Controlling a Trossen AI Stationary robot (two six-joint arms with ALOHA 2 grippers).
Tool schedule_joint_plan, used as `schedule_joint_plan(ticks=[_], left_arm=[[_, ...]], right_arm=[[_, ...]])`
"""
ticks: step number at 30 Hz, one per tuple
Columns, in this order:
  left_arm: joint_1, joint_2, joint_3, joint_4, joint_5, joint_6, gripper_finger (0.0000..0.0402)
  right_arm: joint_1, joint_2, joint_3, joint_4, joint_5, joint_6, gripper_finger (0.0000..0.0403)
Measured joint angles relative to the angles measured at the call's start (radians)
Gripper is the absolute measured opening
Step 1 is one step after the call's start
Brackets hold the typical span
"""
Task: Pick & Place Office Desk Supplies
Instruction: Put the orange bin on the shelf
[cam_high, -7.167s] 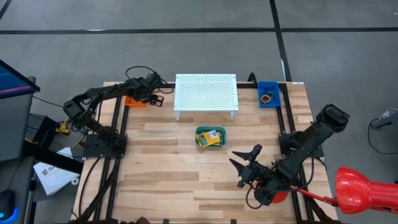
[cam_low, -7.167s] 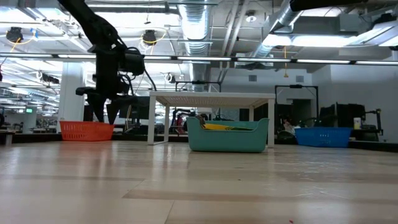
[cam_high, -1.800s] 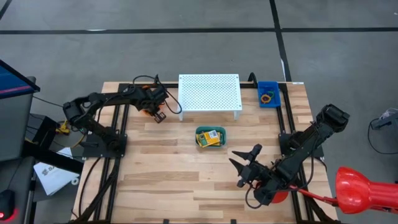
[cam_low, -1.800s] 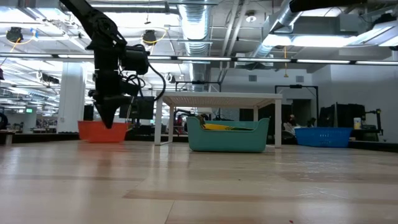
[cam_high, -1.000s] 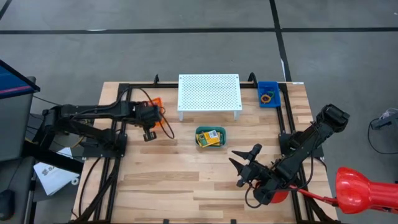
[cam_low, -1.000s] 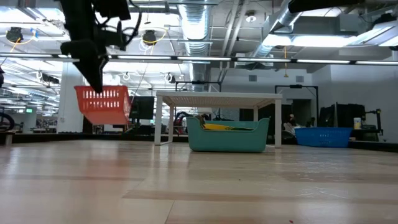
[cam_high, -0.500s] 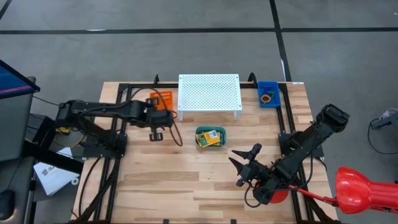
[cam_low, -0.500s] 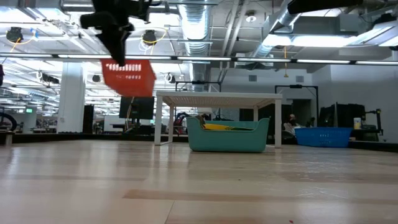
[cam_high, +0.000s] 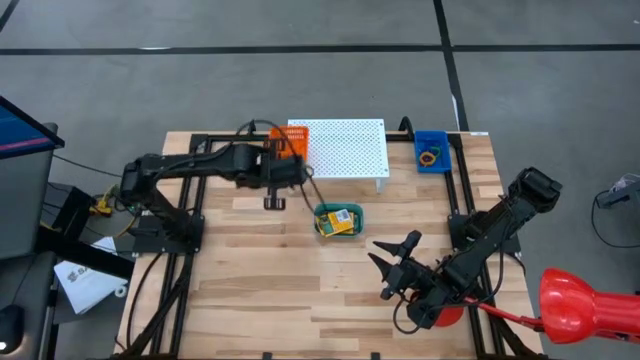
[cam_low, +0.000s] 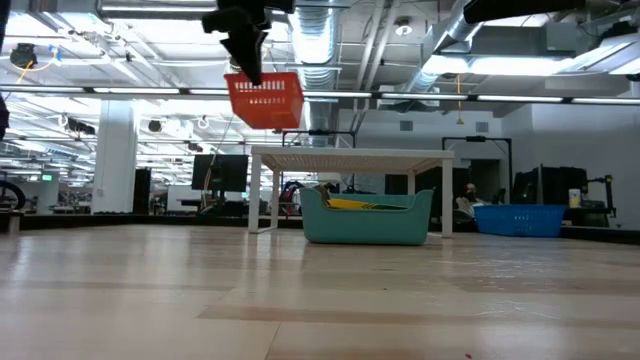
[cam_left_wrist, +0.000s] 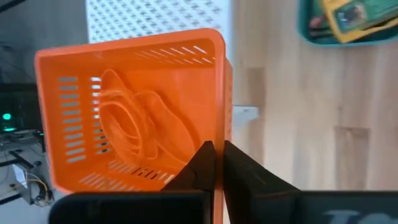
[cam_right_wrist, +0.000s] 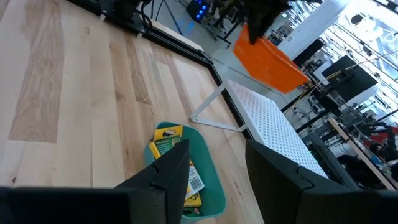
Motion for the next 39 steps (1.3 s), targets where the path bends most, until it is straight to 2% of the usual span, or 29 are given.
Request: schedule_joint_plan(ticks=[7,12,22,28,39], left_arm=[[0.142,0.061,0.107,0.025,0.046,0.125,0.0003],[0.201,0.11,0.164,0.042,0.067,0.175,0.0003],[0.256,0.229,0.233,0.074,0.106,0.227,0.0003],[0.293,0.236,0.242,0.075,0.151,0.206,0.0003],[0.258,0.247,0.24,0.08,0.185,0.18,0.0003]], right_arm=[[0.0,0.0,0.0,0.0,0.004,0.0,0.0152],[-0.005,0.0,0.0,-0.002,0.015,-0.001,0.0152],[-0.009,0.0,0.0,-0.011,0.026,-0.008,0.0152],[-0.007,0.0,0.0,-0.012,0.026,-0.008,0.0152],[-0.006,0.0,0.0,-0.014,0.025,-0.008,0.0152]])
